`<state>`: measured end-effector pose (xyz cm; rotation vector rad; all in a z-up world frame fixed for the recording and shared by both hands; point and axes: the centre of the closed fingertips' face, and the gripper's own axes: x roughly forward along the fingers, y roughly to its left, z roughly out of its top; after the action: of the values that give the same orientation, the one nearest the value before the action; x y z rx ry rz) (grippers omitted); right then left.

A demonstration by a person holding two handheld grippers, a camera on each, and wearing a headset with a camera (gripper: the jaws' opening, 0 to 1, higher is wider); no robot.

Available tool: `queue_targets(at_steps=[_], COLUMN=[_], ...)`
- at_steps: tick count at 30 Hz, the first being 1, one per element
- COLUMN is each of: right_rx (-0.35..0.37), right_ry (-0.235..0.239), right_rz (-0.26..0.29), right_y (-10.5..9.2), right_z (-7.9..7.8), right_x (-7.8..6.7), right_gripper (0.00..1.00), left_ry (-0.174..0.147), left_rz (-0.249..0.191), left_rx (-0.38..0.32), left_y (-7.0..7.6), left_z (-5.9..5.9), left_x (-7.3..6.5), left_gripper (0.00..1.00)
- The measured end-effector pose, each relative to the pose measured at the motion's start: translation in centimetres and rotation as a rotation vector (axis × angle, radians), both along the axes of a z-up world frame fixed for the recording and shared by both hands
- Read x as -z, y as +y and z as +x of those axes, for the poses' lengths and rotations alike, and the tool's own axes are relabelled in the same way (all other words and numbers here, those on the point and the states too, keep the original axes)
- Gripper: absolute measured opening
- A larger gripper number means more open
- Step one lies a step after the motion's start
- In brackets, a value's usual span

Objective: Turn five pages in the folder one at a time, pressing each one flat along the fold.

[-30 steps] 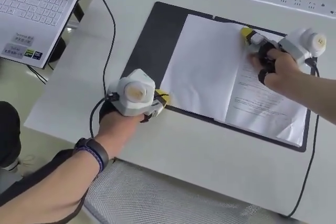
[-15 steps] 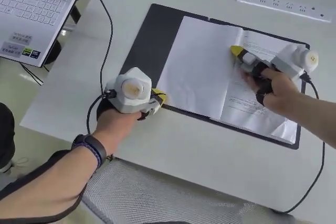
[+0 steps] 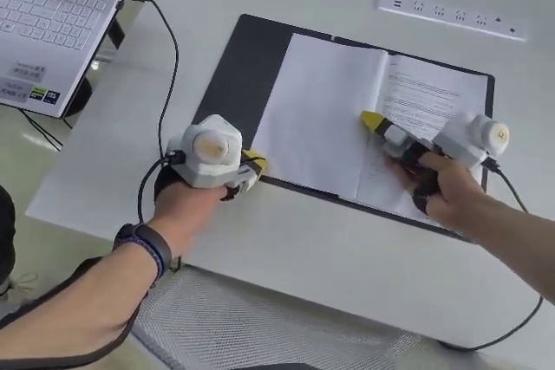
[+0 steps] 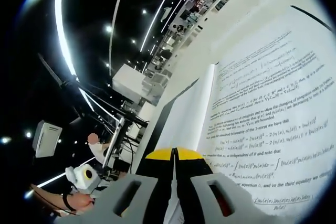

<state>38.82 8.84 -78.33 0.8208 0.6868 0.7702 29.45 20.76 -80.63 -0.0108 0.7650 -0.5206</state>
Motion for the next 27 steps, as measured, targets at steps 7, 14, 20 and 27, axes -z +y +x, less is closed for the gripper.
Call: queue_targets(at_steps=[7, 14, 20, 27], right_rx=[-0.064, -0.111, -0.131, -0.162], right_ry=[0.003, 0.012, 0.020, 0.025], right_rz=[-0.002, -0.005, -0.002, -0.017], right_y=[0.1, 0.6, 0.6, 0.4], right_z=[-2.7, -5.9, -7.8, -9.5], right_x=[0.5, 0.2, 0.1, 0.4], right_gripper=[0.00, 0.00, 0.00, 0.00], left_ry=[-0.003, -0.006, -0.009, -0.013], left_rz=[0.004, -0.002, 0.001, 0.003], left_rx=[0.000, -0.002, 0.002, 0.003], left_y=[0.0, 0.0, 0.0, 0.1], left_z=[0.0, 0.0, 0.1, 0.1], left_x=[0.0, 0.2, 0.4, 0.5], left_gripper=[0.00, 0.00, 0.00, 0.00])
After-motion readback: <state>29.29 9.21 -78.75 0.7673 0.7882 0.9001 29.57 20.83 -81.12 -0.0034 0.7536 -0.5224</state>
